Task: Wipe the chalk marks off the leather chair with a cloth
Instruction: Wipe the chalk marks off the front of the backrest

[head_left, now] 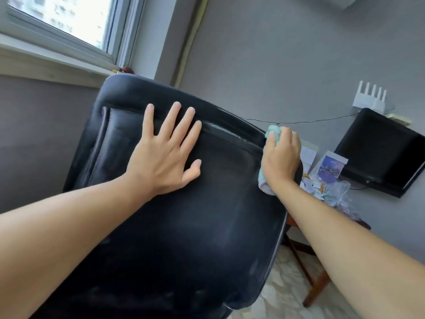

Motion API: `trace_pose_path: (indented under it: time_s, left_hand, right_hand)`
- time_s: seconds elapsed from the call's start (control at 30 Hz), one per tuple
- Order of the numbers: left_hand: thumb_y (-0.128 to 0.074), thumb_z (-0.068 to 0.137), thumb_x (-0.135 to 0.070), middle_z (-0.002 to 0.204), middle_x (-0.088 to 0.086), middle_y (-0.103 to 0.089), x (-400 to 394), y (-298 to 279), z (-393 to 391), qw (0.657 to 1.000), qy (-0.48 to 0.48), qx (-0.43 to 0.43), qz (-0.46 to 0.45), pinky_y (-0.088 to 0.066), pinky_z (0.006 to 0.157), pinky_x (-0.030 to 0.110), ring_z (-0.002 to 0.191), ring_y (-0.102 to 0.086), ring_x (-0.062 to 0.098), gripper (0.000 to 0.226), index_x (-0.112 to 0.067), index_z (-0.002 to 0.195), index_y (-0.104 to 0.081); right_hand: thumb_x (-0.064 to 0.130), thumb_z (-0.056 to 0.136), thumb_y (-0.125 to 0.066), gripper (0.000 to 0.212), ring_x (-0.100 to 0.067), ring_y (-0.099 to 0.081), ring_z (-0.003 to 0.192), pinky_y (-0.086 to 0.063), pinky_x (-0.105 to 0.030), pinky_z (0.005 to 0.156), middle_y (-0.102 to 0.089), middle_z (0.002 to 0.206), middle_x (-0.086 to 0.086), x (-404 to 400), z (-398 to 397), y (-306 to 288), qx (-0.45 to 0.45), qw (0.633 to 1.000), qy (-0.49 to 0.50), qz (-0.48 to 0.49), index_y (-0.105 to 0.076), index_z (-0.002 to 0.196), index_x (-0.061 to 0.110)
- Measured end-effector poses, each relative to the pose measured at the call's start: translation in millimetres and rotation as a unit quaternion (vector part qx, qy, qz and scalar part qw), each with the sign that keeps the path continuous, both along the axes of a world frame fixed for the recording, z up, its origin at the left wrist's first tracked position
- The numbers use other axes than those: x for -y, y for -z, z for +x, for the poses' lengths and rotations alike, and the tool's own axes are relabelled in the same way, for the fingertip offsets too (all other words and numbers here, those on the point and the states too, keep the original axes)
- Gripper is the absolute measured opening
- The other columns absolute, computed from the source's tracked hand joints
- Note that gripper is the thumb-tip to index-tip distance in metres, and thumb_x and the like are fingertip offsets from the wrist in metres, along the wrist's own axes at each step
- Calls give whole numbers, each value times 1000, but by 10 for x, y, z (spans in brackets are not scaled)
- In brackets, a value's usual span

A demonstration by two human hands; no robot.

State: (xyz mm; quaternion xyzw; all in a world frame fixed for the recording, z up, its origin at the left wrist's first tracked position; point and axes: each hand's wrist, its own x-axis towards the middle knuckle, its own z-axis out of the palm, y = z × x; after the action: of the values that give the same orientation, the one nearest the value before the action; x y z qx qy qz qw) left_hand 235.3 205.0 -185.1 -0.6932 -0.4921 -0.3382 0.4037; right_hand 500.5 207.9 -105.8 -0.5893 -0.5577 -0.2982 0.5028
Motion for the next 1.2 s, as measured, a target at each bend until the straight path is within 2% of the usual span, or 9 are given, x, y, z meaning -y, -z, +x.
trace_pose_path:
  time_s: [0.2, 0.33, 0.5, 0.63, 0.73, 0.87, 0.93, 1.07, 1.2]
  left_hand:
    - [-38, 95, -59, 168, 30, -19, -60, 47, -61, 996, 25, 80, 24, -13, 126, 64, 158, -16, 44, 94, 10, 157, -26]
    - [-39, 94, -55, 167, 33, -19, -45, 36, -19, 995, 31, 87, 30, -13, 127, 61, 157, -16, 47, 92, 13, 155, -29]
    - [-38, 95, -53, 167, 32, -18, -36, 42, 36, 996, 23, 78, 32, -14, 126, 61, 157, -15, 46, 89, 12, 155, -30]
    - [-34, 96, -53, 168, 32, -14, -41, 48, 46, 997, 15, 78, 24, -12, 126, 63, 158, -11, 47, 89, 12, 156, -26]
    - [-33, 96, -55, 169, 32, -12, -26, 52, 15, 996, 13, 81, 21, -11, 126, 63, 158, -10, 46, 90, 12, 157, -26]
    - [-32, 96, -56, 169, 32, -13, -47, 57, -8, 997, 10, 78, 16, -11, 127, 62, 159, -10, 45, 91, 12, 157, -25]
    - [-31, 96, -57, 169, 31, -14, -59, 61, -20, 997, 11, 77, 14, -10, 127, 62, 159, -10, 45, 91, 11, 157, -24]
    - [-33, 95, -55, 168, 31, -16, -84, 66, 6, 997, 5, 76, 20, -11, 127, 61, 158, -13, 45, 91, 11, 157, -25]
    - [-36, 94, -55, 168, 31, -16, -72, 74, 13, 997, 8, 68, 28, -12, 127, 61, 158, -13, 45, 91, 11, 156, -28]
  right_hand:
    - [20, 97, -63, 16, -27, -62, 98, -47, -36, 80, -67, 104, -7, -254, -1492, -9, 187, 953, -231, 61, -69, 105, 7]
    - [9, 93, -67, 20, -28, -59, 116, -46, -30, 99, -67, 117, -10, -203, -1083, 17, 270, 930, -244, 54, -70, 112, 3]
    - [13, 95, -66, 28, -31, -58, 123, -46, -39, 106, -64, 131, -12, 155, 466, 335, 152, 984, -97, -14, -67, 122, 4]
    - [18, 99, -62, 29, -32, -56, 127, -39, -31, 103, -61, 139, -10, 408, 942, 426, 80, 994, -21, -70, -67, 124, 6]
    - [15, 98, -62, 26, -31, -53, 131, -36, -34, 110, -61, 139, -10, 264, 518, 372, 52, 996, -53, -44, -69, 119, 3]
    - [13, 95, -64, 21, -34, -51, 134, -39, -39, 112, -64, 134, -11, -42, -692, 195, 142, 971, -194, -9, -71, 113, 5]
    - [15, 96, -64, 17, -32, -52, 131, -39, -32, 106, -66, 129, -9, -141, -1174, 78, 179, 954, -239, -9, -72, 108, 6]
    - [21, 98, -58, 17, -27, -60, 104, -48, -36, 82, -68, 105, -5, -309, -1447, -301, 196, 951, -240, 15, -70, 97, 8]
    - [31, 99, -52, 21, -26, -59, 93, -41, -33, 71, -65, 100, -3, -475, -1535, -679, 166, 965, -182, -89, -66, 98, 15]
